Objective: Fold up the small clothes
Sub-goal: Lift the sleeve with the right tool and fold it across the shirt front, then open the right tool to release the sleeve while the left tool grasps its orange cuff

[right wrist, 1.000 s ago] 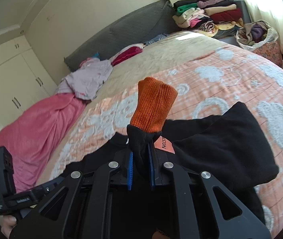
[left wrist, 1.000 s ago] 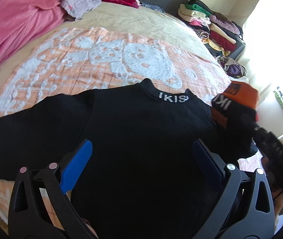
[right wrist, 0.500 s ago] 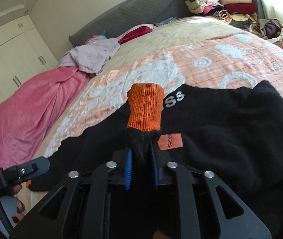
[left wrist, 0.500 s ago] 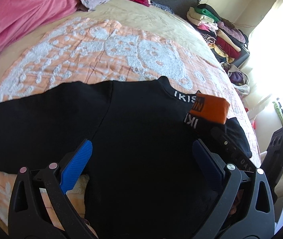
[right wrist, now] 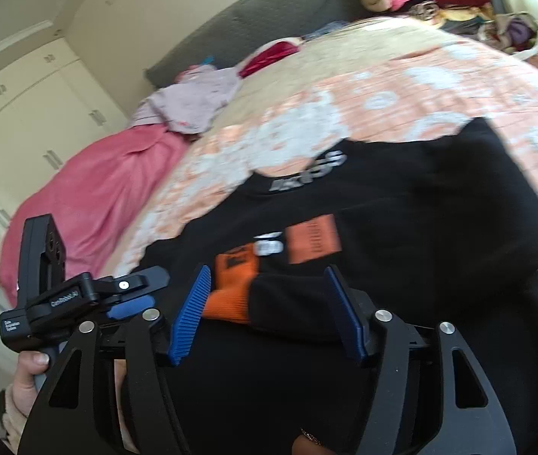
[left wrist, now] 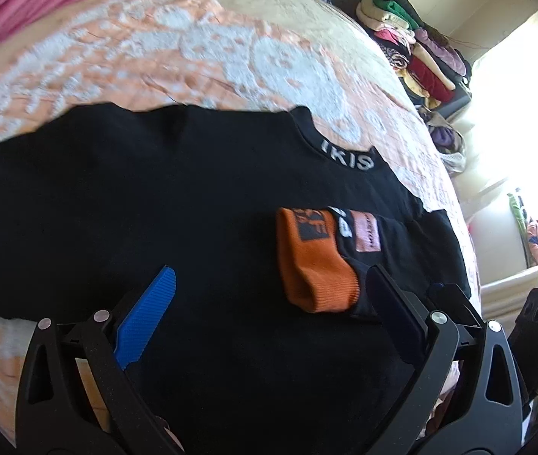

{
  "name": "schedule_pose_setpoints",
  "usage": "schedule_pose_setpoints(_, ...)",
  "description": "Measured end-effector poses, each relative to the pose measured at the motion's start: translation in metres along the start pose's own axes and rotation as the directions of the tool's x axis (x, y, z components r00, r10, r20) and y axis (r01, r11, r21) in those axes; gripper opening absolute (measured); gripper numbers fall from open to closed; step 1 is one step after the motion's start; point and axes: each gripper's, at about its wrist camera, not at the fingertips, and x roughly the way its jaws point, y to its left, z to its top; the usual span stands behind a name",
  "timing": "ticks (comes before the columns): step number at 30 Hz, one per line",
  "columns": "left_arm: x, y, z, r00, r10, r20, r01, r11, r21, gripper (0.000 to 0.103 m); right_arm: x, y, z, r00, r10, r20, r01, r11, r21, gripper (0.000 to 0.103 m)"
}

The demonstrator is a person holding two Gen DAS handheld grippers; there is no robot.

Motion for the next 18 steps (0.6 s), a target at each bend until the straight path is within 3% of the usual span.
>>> schedule_pose_setpoints(5,0.013,-0.011,-0.004,0.999,-0.045,-0.030,0.045,0.999,-0.014,0.089,-0.015,-0.028,-0.004,0.998,-0.064,0.009,0.063,0.997,0.054,0.065)
schedule_pose_setpoints(7,0.017,-0.015,-0.005,0.998,-0.051,-0.036,0.050,0.999,-0.015,0.071,-0.022,-0.035,-0.005,0.997,-0.074,0.022,0.073,0.995,0.068,0.065)
schedule_pose_setpoints(17,0.039,-0.031,-0.009,0.994,-0.079,-0.079,0.076,0.996,-0.035,0.070,-0.045,-0.057,-0.008,0.990,-0.126,0.061,0.118,0.986,0.121,0.065)
schedule_pose_setpoints(18,0.040,-0.032,-0.009,0.994,-0.075,-0.081,0.072,0.997,-0.035,0.066,-0.047,-0.058,-0.009,0.989,-0.134,0.064,0.125,0.984,0.125,0.065)
